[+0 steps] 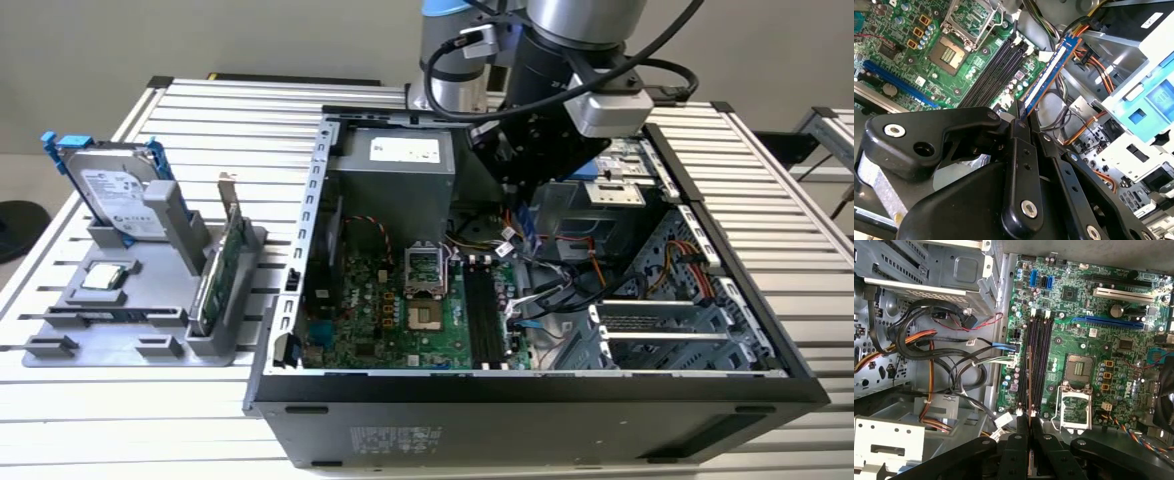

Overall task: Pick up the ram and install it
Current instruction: 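Insert the ram into the slot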

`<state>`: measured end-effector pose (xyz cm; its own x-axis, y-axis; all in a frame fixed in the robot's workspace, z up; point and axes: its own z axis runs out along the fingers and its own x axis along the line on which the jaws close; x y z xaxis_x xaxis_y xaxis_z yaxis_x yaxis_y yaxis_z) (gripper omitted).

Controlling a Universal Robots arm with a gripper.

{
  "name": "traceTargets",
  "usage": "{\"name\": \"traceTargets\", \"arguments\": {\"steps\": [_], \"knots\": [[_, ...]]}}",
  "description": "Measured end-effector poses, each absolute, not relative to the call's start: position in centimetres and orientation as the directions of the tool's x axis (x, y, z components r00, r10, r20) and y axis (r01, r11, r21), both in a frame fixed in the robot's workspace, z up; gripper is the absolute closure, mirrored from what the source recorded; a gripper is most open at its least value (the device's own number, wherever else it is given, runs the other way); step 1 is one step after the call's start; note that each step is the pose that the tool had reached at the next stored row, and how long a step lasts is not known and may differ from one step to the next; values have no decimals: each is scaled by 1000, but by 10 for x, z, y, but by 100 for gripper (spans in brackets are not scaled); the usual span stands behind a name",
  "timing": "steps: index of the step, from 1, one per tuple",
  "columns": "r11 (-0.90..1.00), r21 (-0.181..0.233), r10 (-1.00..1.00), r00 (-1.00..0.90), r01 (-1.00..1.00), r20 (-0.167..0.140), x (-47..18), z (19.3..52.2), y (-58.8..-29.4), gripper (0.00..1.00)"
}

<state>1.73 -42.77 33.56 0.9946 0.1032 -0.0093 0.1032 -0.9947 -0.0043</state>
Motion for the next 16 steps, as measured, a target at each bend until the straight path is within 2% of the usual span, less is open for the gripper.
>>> {"name": "traceTargets", "arguments": {"steps": [16], "knots": [[-995,4,103,995,103,-10,17,330,-428,100]]}}
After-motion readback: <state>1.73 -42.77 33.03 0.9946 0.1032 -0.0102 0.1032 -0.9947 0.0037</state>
